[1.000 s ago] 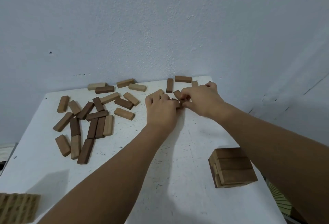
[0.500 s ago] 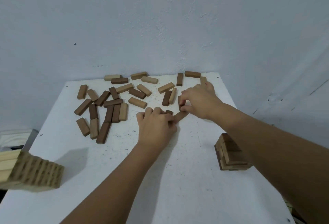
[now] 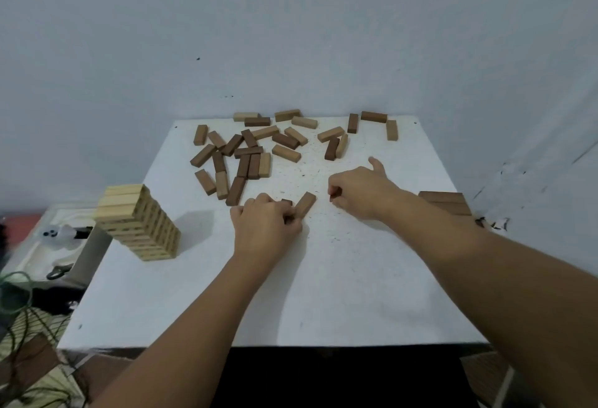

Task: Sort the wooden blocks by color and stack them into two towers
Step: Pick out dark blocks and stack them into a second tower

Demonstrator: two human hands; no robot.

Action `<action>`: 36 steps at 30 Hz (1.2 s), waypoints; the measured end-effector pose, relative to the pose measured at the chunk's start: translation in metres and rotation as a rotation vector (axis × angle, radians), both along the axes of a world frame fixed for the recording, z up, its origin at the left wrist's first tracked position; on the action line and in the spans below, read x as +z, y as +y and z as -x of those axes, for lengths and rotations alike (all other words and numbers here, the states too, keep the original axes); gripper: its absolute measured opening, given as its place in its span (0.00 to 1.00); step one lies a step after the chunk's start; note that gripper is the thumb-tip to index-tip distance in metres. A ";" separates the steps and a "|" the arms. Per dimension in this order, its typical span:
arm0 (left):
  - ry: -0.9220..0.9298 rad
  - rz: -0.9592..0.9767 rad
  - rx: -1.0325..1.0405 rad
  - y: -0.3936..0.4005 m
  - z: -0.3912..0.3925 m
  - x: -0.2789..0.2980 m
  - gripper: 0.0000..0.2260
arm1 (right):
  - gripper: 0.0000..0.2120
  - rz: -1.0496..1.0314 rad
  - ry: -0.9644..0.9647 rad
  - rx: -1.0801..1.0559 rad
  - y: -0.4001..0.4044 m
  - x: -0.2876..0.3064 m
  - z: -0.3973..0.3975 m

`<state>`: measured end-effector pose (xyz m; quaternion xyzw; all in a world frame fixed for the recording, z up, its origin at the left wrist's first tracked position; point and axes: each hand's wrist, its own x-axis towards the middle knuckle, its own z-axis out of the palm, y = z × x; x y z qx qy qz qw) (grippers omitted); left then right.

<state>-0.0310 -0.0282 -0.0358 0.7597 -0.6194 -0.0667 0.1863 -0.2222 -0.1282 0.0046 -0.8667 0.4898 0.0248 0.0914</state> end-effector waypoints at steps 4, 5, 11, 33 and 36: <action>0.065 -0.052 0.000 0.017 -0.004 -0.002 0.13 | 0.05 -0.025 -0.203 0.026 0.042 -0.020 -0.012; 0.095 -0.059 0.006 0.022 -0.004 -0.003 0.14 | 0.05 -0.047 -0.276 0.024 0.051 -0.025 -0.013; 0.542 -0.129 -0.149 0.052 -0.018 0.013 0.08 | 0.14 -0.189 -0.675 -0.062 0.094 -0.040 -0.011; 0.537 -0.426 -0.170 0.008 -0.034 0.027 0.34 | 0.34 -0.442 -0.629 -0.176 0.070 -0.041 -0.004; 0.500 -0.438 -0.192 0.006 -0.034 0.027 0.35 | 0.35 -0.453 -0.613 -0.171 0.068 -0.038 -0.003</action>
